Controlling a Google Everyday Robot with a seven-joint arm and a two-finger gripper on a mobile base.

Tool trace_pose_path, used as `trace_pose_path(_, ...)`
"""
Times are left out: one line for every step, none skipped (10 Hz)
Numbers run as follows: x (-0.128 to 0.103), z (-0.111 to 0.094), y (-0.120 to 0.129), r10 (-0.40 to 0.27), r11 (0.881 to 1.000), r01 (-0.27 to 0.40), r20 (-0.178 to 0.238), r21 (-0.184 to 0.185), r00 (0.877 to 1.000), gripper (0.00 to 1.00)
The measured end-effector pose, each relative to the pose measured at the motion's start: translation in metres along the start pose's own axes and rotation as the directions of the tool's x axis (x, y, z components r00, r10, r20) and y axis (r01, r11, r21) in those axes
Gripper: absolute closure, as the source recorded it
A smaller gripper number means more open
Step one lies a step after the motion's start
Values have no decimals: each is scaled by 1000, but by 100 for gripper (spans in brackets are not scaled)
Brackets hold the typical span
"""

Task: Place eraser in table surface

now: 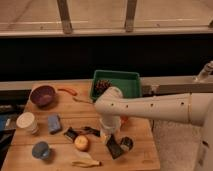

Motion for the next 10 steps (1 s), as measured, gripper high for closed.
trace_pose_path(-2,-27,-4,-1,1000,1,38,22,999,86)
trace_pose_path(-5,-52,-8,-5,999,2,75,39,997,86)
trace_pose_path(-15,-82,-15,-12,999,6,128,53,992,86)
trace_pose_path(-29,-103,-15,-24,998,12,179,66,984,86)
trace_pose_path(-44,-115,-13,-36,997,20,222,75,974,86)
trace_pose_path(-66,-128,-6,-58,996,36,280,84,958,86)
trace_pose_path(-84,-135,0,-78,995,52,320,89,944,86)
trace_pose_path(-99,-140,7,-96,994,70,347,89,933,86)
trace_pose_path(-117,-145,17,-113,993,90,381,79,917,86)
trace_pose_path(-122,-146,19,-118,992,95,390,78,913,86)
